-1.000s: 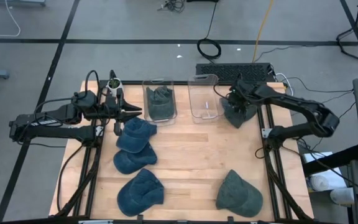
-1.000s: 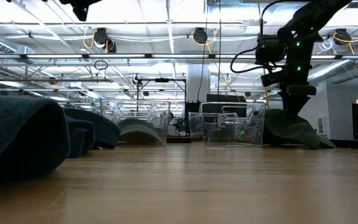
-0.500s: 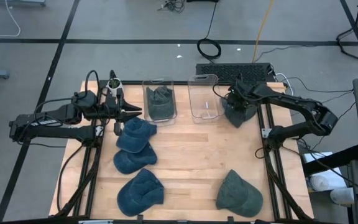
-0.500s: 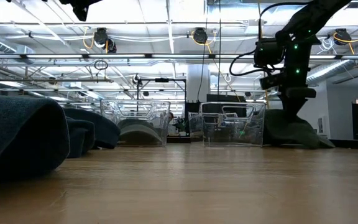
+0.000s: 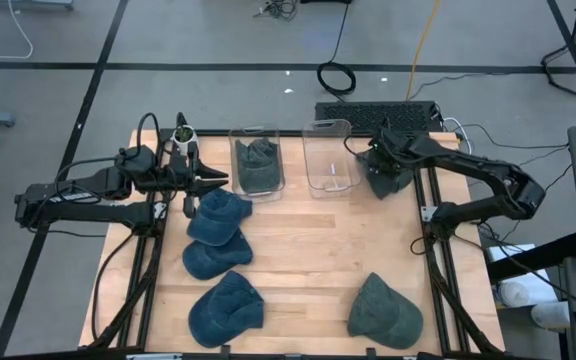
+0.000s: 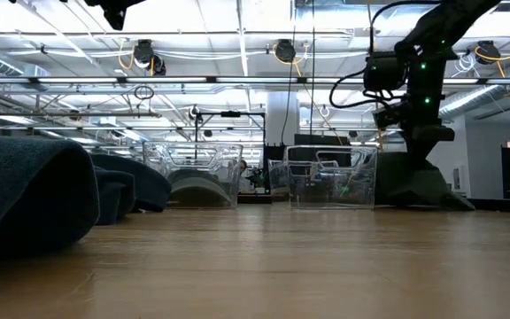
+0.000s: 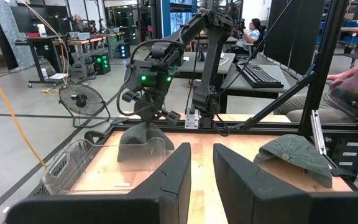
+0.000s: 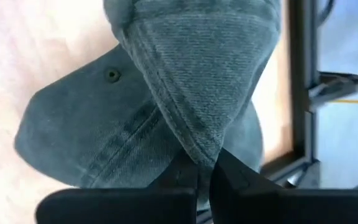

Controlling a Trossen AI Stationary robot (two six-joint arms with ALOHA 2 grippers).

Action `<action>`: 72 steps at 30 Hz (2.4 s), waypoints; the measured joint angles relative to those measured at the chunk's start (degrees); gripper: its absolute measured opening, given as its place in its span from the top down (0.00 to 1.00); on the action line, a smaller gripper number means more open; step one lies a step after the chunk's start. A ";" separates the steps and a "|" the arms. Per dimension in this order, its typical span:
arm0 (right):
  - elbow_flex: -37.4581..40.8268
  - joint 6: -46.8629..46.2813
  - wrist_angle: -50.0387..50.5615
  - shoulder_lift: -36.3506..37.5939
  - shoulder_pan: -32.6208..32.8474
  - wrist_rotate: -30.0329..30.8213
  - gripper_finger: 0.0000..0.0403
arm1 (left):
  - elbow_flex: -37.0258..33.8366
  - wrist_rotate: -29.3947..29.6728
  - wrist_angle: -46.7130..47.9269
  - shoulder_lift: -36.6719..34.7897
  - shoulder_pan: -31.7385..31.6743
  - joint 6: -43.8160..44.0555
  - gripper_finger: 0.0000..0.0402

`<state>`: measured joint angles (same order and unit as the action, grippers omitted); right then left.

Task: Pick & Place hat
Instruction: Put the top gray cap into the left transparent bin

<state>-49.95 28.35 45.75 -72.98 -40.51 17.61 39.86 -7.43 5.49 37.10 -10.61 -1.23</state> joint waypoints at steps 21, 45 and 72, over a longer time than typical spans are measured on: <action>0.00 -19.55 10.61 20.55 1.01 0.14 1.00 | 0.02 -0.01 -0.01 0.00 0.00 0.00 0.81; 0.02 -30.15 2.20 27.73 9.48 -9.25 1.00 | 0.04 -0.02 -0.01 0.00 0.00 0.00 0.81; 0.02 -37.20 -13.19 27.73 19.18 -17.93 1.00 | 0.04 -0.01 -0.01 0.00 0.00 0.01 0.81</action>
<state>-49.93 -8.85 32.56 -45.25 -21.33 -0.32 39.90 -7.43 5.49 37.10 -10.62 -1.22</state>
